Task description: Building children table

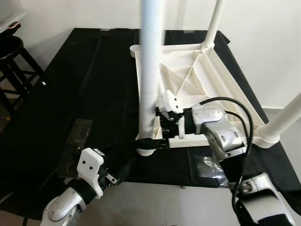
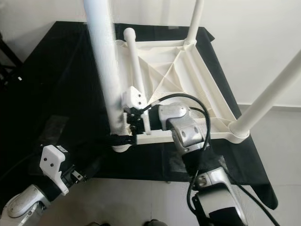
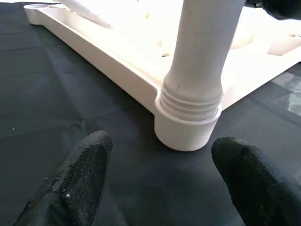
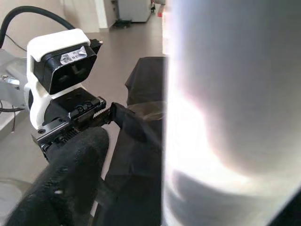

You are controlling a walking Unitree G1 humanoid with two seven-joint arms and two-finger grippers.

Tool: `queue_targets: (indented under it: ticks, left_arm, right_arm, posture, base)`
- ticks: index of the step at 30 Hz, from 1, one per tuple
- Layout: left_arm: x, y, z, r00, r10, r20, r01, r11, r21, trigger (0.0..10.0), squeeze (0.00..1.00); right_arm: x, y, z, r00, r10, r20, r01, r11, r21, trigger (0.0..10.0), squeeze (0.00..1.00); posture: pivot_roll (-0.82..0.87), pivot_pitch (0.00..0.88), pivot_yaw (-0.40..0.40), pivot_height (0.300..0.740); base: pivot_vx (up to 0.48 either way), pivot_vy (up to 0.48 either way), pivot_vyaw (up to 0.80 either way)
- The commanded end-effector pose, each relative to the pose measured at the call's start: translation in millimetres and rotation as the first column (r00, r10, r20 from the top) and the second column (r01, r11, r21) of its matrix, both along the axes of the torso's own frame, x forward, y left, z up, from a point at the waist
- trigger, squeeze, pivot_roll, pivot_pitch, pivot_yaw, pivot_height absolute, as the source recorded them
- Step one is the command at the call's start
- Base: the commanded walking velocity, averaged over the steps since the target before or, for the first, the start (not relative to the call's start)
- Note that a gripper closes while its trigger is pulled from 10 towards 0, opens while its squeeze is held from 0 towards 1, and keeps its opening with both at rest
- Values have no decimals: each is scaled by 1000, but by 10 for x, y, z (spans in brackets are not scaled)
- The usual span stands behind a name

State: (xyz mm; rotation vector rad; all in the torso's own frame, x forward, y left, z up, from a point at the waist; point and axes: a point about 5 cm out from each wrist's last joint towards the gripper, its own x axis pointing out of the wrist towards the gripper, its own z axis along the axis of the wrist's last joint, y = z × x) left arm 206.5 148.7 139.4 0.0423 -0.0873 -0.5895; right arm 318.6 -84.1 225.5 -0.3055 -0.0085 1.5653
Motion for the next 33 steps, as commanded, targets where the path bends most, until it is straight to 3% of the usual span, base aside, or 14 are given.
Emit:
queue_targets:
  ticks: [1,10,14,15,16,18,19,20,21,24,27,31,32,33]
  left_arm:
    - [-26,-17,-7,1000,-6,-4,6,1000,-1,10000,0]
    - [-43,-25,-6,1000,-11,-7,11,1000,-2,10000,0]
    - [-45,-19,-9,1000,-7,-6,7,1000,-2,10000,0]
    - [-45,-19,-9,1000,-7,-6,7,1000,-2,10000,0]
    - [-40,1,-20,1000,-2,-6,2,1000,4,10000,0]
    - [-40,1,-20,1000,-2,-6,2,1000,4,10000,0]
    - [-38,8,-22,1000,-1,-6,1,1000,8,10000,0]
    - [-38,8,-22,1000,-1,-6,1,1000,8,10000,0]
    - [-28,29,-27,1000,0,-7,0,1000,12,10000,0]
    - [-23,46,-32,1000,-1,-8,1,1000,15,10000,0]
    - [-18,48,-36,1000,-12,-14,12,1000,18,10000,0]
    - [-14,58,-35,1000,-6,-14,6,1000,22,10000,0]
    - [-13,63,-30,1000,3,-11,-3,1000,20,10000,0]
    - [-12,66,-27,1000,9,-9,-9,1000,19,10000,0]
  right_arm:
    - [-42,32,-14,997,79,-18,-79,997,-1,0,0]
    - [51,-28,-69,999,35,-29,-35,999,-6,0,0]
    - [94,25,-291,958,-279,-59,282,958,43,0,0]
    - [94,25,-291,958,-279,-59,282,958,43,0,0]
    - [44,120,-446,819,-567,-89,574,812,108,0,0]
    - [44,120,-446,819,-567,-89,574,812,108,0,0]
    - [43,85,-470,646,-753,-126,762,624,174,0,0]
    - [43,85,-470,646,-753,-126,762,624,174,0,0]
    - [-208,93,-625,509,-845,-167,860,487,153,0,0]
    - [-323,154,-679,542,-827,-149,840,528,123,0,0]
    - [-229,147,-657,540,-831,-134,841,526,126,0,0]
    - [-145,127,-628,491,-863,-122,870,478,123,0,0]
    - [-119,102,-620,464,-879,-112,884,451,119,1765,0]
    - [-101,83,-613,446,-889,-105,893,435,117,1765,0]
  posture:
    - [-128,166,-31,740]
    - [-127,170,-36,740]
    - [-144,168,-40,740]
    - [-144,168,-40,740]
    - [-157,161,-37,740]
    - [-157,161,-37,740]
    - [-167,166,-39,740]
    - [-167,166,-39,740]
    - [-200,172,-17,740]
    - [-219,174,-9,740]
    - [-209,166,-9,740]
    - [-196,171,-16,740]
    - [-196,171,-16,740]
    - [-196,171,-16,740]
  base:
    - [0,0,0]
    - [0,0,0]
    - [0,0,0]
    - [0,0,0]
    - [0,0,0]
    - [0,0,0]
    - [0,0,0]
    - [0,0,0]
    - [0,0,0]
    - [0,0,0]
    - [0,0,0]
    - [0,0,0]
    - [0,0,0]
    - [0,0,0]
